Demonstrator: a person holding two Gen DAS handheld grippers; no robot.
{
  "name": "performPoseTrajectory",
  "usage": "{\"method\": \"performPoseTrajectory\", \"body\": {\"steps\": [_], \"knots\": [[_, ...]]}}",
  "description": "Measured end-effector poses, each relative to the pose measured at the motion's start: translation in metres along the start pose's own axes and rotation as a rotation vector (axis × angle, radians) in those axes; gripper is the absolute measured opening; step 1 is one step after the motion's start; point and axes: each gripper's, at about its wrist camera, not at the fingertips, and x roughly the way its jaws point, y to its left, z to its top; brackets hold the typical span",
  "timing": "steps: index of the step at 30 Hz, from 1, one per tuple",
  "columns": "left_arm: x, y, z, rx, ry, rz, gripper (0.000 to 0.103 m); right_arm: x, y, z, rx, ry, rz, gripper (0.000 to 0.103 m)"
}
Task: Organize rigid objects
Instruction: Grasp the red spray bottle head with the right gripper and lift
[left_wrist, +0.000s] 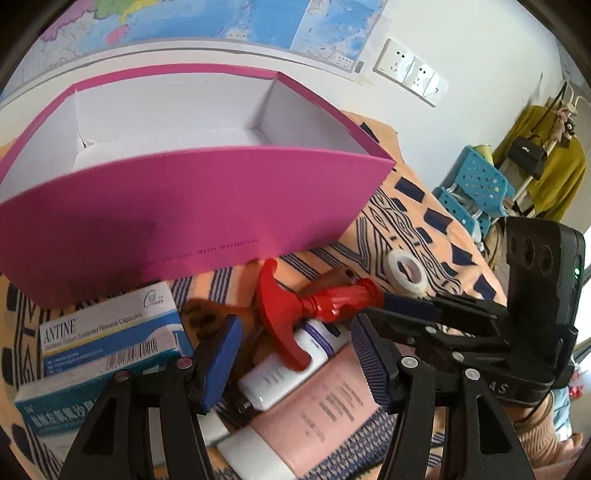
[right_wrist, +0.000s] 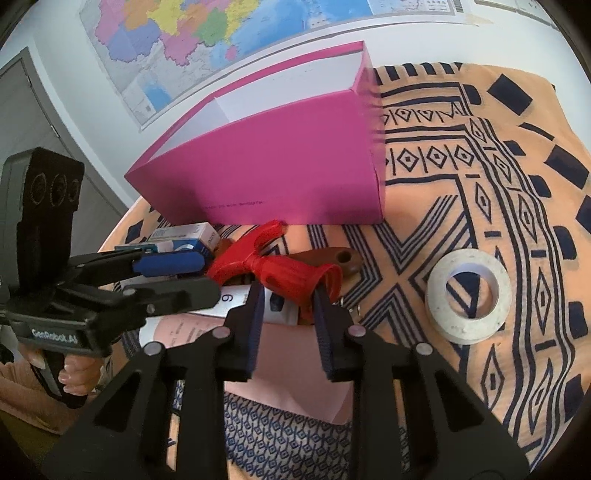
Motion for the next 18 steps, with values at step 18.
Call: {"method": "performPoseTrajectory", "body": {"steps": [18], "knots": [[0.013,-0.011,0.006,0.025,0.03,-0.059,0.066,0.002,-0.004,0.005,0.022,-0.022,-0.001,0.029]]}}
